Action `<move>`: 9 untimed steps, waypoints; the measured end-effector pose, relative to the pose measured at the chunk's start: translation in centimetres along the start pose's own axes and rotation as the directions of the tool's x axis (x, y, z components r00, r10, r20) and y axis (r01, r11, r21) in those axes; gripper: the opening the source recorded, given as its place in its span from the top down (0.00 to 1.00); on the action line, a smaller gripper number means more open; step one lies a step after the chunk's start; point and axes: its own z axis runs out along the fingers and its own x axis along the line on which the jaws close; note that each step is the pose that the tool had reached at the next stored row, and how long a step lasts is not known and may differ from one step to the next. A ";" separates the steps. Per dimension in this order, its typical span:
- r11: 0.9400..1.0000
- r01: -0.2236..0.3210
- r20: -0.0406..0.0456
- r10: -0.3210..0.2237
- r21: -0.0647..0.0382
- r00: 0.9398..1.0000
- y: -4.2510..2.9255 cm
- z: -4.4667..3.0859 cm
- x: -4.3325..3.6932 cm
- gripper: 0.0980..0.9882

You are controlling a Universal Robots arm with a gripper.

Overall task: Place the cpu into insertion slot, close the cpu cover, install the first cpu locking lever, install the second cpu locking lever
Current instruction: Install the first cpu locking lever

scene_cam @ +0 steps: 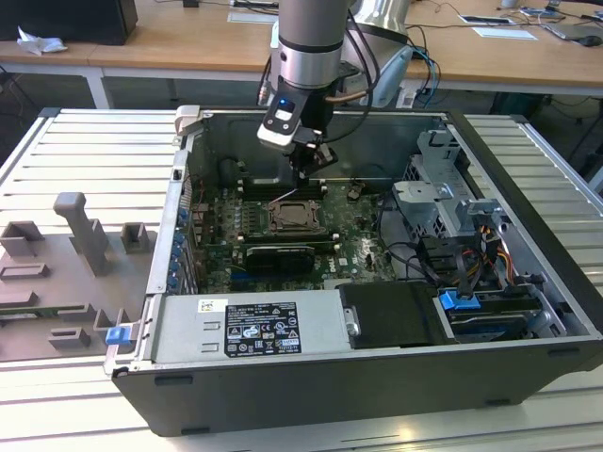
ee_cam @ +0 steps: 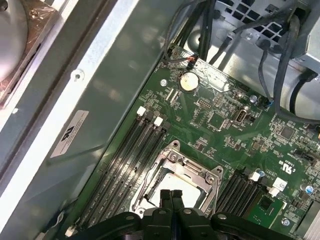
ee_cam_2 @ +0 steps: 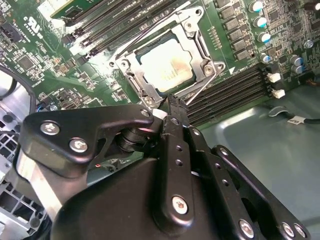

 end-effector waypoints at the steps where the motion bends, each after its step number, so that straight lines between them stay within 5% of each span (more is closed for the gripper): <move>1: 1.000 0.007 0.000 -0.007 0.000 1.000 0.00 0.00 0.00 0.99; 9: 0.999 0.048 0.001 -0.048 0.002 0.999 0.00 0.00 0.00 0.99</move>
